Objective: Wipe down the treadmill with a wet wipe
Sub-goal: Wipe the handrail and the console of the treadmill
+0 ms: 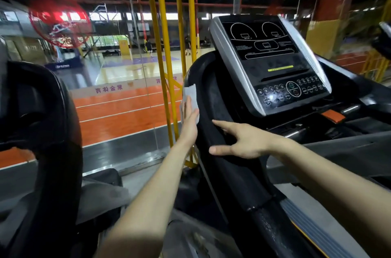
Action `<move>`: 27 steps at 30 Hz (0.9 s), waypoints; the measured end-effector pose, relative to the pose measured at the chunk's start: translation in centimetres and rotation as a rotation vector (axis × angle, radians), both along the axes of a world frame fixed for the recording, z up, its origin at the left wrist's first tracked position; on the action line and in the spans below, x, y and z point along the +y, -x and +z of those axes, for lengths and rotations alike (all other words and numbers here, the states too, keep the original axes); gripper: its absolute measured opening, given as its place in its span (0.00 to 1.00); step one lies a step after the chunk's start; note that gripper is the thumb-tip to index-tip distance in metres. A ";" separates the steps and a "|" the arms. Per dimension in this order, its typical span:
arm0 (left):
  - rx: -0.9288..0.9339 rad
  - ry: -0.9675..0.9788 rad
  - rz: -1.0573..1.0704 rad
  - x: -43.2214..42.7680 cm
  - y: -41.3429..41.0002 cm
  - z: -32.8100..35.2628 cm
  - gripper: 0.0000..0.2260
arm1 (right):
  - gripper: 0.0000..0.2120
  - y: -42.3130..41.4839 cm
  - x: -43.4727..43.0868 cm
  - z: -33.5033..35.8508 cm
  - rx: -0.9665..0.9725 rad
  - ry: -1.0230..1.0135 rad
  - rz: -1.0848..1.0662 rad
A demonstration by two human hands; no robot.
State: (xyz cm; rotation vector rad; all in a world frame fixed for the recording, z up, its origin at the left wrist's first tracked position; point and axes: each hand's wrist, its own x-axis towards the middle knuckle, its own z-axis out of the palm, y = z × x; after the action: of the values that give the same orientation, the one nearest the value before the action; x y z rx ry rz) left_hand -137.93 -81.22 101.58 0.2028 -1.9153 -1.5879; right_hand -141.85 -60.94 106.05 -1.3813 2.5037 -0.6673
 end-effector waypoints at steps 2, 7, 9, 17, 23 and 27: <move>0.049 0.060 -0.015 2.2 -1.7 -1.7 0.30 | 0.33 1.8 -1.0 1.1 -0.060 0.133 -0.047; 0.084 0.147 -0.017 -1.4 1.5 -2.3 0.27 | 0.25 3.8 -5.3 1.6 -0.033 0.284 -0.117; 0.022 0.187 -0.002 -6.3 6.3 2.2 0.26 | 0.27 3.3 -6.1 1.6 0.059 0.221 -0.133; 0.215 0.131 -0.030 -4.3 3.8 -2.9 0.26 | 0.47 5.3 -9.7 4.9 0.119 0.316 -0.174; 0.122 0.229 -0.121 -11.8 10.8 2.3 0.25 | 0.47 5.4 -10.4 3.6 0.108 0.236 -0.166; 0.032 0.313 -0.178 -14.5 15.1 8.3 0.23 | 0.45 5.3 -10.4 2.8 0.075 0.297 -0.185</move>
State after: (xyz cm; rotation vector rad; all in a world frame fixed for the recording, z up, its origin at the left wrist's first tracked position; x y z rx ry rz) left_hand -153.00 -95.69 109.89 -0.1271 -2.1735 -1.3641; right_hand -147.19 -71.31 108.88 -1.2920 2.7002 -1.0818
